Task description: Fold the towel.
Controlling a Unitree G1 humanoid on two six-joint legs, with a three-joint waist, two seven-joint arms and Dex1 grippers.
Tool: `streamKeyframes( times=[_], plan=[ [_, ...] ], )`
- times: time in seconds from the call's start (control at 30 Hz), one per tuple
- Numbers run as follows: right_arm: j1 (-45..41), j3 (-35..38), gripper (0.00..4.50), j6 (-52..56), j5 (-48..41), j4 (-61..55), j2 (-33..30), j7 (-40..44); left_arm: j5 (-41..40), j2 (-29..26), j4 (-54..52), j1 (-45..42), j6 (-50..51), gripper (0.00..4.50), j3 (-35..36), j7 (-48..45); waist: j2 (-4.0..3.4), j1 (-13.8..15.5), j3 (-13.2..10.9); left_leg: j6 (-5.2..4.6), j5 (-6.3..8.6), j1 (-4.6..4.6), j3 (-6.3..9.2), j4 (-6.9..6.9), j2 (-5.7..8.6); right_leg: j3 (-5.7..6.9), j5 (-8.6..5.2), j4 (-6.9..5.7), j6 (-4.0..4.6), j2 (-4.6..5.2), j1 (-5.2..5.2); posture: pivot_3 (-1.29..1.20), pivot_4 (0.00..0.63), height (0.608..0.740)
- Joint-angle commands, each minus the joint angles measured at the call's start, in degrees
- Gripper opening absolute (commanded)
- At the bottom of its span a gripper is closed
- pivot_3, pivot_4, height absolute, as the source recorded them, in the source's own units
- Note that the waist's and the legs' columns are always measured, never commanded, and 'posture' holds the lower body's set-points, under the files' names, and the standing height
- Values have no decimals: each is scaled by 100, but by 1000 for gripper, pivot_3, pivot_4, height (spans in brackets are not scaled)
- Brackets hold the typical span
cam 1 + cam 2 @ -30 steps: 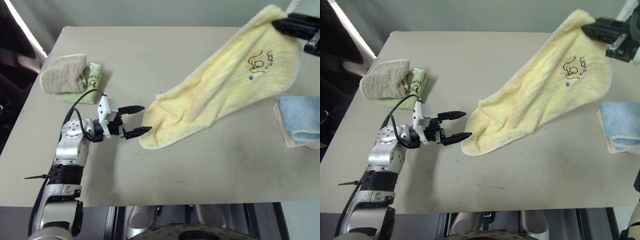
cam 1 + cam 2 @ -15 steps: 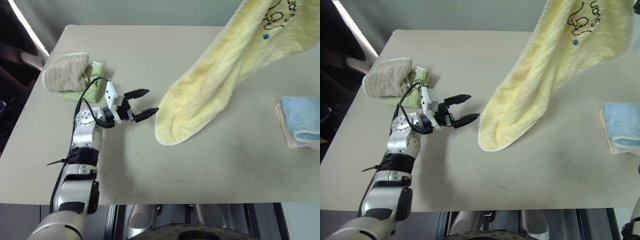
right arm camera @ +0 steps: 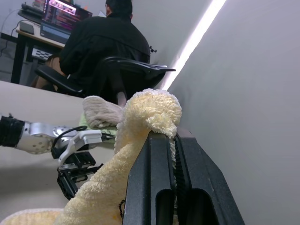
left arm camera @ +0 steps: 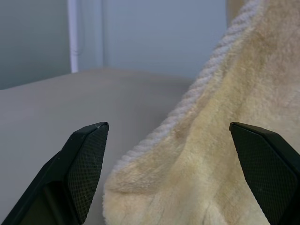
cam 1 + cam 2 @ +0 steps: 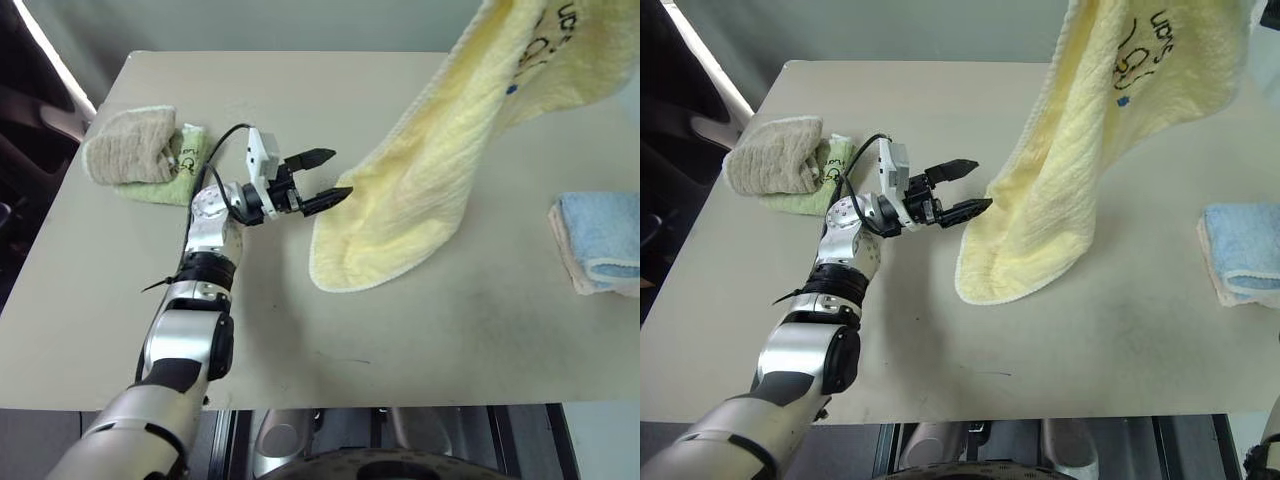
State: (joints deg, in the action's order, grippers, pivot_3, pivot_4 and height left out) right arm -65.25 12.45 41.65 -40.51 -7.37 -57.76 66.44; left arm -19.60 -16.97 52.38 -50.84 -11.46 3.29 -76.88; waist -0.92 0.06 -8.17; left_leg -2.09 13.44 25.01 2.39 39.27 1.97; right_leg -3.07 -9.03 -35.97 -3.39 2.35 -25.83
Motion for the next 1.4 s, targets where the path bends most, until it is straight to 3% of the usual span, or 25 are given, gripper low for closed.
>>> streamKeyframes(
  times=[0.03,0.27,0.5,1.07,1.33,1.4],
  plan=[
    [-213,85,46,-3,-221,-169,-154,133,282,-145,313,-269,-249,4500,-197,-617,0,1,0,0,0,0,0,0,0,0,0,0,0,0,-1,0,150,733],
    [-328,12,46,59,-387,-226,-208,200,716,-68,1110,-825,-789,4500,-347,-1144,-1,20,0,-6,1,13,2,10,0,0,0,-1,-4,0,-5,0,150,733],
    [-262,54,46,312,-695,-542,-285,195,803,105,1785,-1433,-1130,4500,-64,-832,-5,29,3,-31,17,62,1,77,-1,3,8,-6,-22,0,-28,0,150,733],
    [-235,284,46,634,-1373,-1041,-403,-205,1557,576,2095,-1151,-1675,4500,-297,-767,-12,55,7,-39,16,100,-5,102,4,1,22,-6,-44,4,-54,0,150,733],
    [-176,233,46,577,-1426,-1063,-514,-188,1678,344,2150,-1487,-1851,4500,-220,-728,-14,53,8,-39,16,100,-8,102,4,0,21,-8,-45,4,-55,0,150,733],
    [-143,247,0,551,-1404,-1058,-541,-179,1662,255,2162,-1521,-1837,4108,-180,-750,-14,53,8,-39,16,99,-7,102,4,1,21,-8,-45,4,-55,0,150,733]
  ],
)
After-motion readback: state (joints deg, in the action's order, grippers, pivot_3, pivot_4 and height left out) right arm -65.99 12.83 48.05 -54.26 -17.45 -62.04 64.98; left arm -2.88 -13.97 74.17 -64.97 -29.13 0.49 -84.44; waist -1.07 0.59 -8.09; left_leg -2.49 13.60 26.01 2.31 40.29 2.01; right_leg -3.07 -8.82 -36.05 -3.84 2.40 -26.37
